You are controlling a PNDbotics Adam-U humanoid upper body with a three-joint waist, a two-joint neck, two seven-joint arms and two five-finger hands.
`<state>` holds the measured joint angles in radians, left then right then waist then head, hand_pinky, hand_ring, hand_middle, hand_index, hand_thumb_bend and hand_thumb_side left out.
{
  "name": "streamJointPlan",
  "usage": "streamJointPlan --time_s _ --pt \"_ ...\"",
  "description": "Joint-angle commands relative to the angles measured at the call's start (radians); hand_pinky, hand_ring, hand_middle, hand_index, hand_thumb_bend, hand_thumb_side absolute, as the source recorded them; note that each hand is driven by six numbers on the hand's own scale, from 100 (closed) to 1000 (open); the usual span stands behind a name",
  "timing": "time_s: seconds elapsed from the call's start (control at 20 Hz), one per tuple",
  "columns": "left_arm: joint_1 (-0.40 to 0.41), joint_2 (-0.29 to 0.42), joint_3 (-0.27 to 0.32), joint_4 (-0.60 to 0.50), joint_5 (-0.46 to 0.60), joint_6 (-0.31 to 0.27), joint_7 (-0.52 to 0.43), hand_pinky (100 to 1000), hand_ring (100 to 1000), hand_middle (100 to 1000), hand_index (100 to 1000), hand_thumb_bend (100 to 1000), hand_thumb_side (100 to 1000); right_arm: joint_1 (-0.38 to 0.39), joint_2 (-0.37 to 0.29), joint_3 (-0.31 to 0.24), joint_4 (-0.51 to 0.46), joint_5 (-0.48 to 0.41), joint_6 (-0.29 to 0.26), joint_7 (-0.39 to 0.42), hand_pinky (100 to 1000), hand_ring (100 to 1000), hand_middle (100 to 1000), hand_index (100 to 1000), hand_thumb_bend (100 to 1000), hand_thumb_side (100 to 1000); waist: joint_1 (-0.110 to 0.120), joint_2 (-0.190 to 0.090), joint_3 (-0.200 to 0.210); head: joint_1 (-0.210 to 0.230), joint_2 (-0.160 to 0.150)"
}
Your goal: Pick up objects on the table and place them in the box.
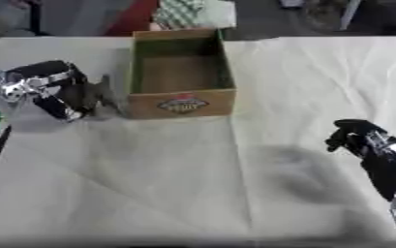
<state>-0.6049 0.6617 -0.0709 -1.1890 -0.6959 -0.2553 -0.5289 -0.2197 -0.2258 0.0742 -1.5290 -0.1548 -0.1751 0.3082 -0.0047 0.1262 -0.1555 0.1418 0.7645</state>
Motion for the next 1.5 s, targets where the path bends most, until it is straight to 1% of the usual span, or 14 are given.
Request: streamJointPlan --time_s 0.05,0.2,0.35,0.55,0.7,0.85,0.95,1.0,1.1,1.35,1.5 --pt "-0.043 0.057 0.027 -0.068 0.046 0.001 -0.019 614 440 375 479 213 100 -0.009 -0.022 -0.005 -0.011 0.005 -0.001 0.001 745 523 546 743 100 792 0.001 -0.015 0.001 -0.001 0.001" --pt "-0.095 0.075 0.024 -0.088 0.054 0.003 -0.024 617 446 380 481 237 100 -0.008 -0.023 -0.004 -0.01 0.005 -0.002 0.002 745 523 546 743 100 793 0.001 -0.018 0.001 0.001 0.001" --pt "-0.158 0.066 0.014 -0.073 0.047 0.002 -0.017 619 457 382 483 234 100 -0.007 -0.023 -0.001 -0.009 0.006 -0.001 0.004 745 523 546 743 100 795 0.002 -0.019 0.001 0.003 0.0" --pt "-0.242 0.021 -0.007 -0.01 0.015 -0.011 -0.003 620 459 382 483 252 100 -0.008 -0.021 0.002 -0.008 0.006 0.0 0.008 745 523 546 743 100 796 0.003 -0.019 -0.006 0.007 0.0" --pt "-0.297 -0.025 -0.018 0.054 -0.021 -0.028 0.009 622 460 383 484 249 100 -0.008 -0.021 0.004 -0.008 0.006 0.0 0.009 745 523 546 743 100 799 0.003 -0.018 -0.015 0.007 0.0" --pt "-0.348 -0.074 -0.025 0.127 -0.08 -0.035 0.041 624 465 388 489 271 100 -0.01 -0.018 0.008 -0.008 0.006 0.001 0.012 745 522 545 743 100 799 0.004 -0.018 -0.023 0.012 -0.001" --pt "-0.373 -0.107 -0.027 0.175 -0.129 -0.041 0.074 626 468 409 491 277 100 -0.011 -0.017 0.01 -0.007 0.005 0.002 0.015 745 523 545 743 100 801 0.004 -0.017 -0.029 0.017 -0.003" --pt "-0.384 -0.123 -0.027 0.197 -0.153 -0.044 0.091 628 471 413 496 305 100 -0.011 -0.016 0.012 -0.007 0.005 0.002 0.016 745 523 545 743 100 801 0.004 -0.017 -0.032 0.019 -0.004" --pt "-0.401 -0.155 -0.025 0.243 -0.204 -0.05 0.131 630 473 415 498 304 100 -0.013 -0.013 0.015 -0.007 0.005 0.002 0.019 745 523 545 743 100 803 0.003 -0.016 -0.04 0.025 -0.008" --pt "-0.417 -0.214 -0.011 0.334 -0.301 -0.057 0.221 633 478 421 505 332 100 -0.013 -0.01 0.022 -0.005 0.006 0.004 0.026 746 522 545 743 100 810 0.002 -0.014 -0.056 0.035 -0.012" --pt "-0.418 -0.245 -0.01 0.375 -0.368 -0.058 0.267 640 499 446 529 362 100 -0.017 -0.004 0.027 -0.005 0.006 0.005 0.031 745 523 545 743 100 810 0.002 -0.013 -0.065 0.04 -0.013"
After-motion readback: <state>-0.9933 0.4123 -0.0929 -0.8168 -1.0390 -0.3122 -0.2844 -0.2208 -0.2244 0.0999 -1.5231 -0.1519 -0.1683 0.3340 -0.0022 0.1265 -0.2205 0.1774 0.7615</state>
